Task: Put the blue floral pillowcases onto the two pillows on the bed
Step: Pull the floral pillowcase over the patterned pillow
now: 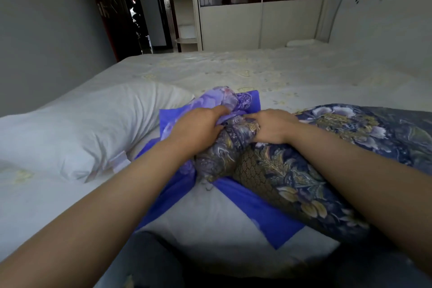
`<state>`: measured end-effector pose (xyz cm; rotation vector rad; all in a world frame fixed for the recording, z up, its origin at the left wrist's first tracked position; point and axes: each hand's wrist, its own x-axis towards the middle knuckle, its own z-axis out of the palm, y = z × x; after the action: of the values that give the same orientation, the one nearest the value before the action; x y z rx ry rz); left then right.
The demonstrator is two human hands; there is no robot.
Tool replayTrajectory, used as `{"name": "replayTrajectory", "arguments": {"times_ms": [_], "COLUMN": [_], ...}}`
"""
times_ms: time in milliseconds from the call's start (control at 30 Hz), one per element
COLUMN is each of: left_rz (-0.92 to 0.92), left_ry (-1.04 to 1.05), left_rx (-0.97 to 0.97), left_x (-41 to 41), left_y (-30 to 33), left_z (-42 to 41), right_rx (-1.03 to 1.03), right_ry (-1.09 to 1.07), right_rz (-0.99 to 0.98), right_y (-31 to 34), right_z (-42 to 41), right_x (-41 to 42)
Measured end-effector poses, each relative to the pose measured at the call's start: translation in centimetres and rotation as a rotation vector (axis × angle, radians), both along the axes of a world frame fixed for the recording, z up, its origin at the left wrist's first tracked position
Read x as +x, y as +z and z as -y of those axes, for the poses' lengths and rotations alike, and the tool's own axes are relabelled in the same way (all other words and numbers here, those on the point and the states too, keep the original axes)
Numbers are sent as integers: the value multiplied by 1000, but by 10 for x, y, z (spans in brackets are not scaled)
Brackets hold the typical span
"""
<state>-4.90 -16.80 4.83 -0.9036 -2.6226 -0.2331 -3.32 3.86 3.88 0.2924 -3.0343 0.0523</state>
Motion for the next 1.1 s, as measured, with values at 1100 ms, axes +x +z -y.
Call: {"name": "replayTrajectory", "arguments": {"times_ms": [1100], "left_rz": [248], "left_ry": [447], "left_rx": [1213], "left_x": [-22], "left_y": [-11], "left_z": [61], "right_rx": [-124], "right_ry": [-315], "right_rz": [-73], "right_y": [-2], "right_z": [72], "right_x": [-25]}}
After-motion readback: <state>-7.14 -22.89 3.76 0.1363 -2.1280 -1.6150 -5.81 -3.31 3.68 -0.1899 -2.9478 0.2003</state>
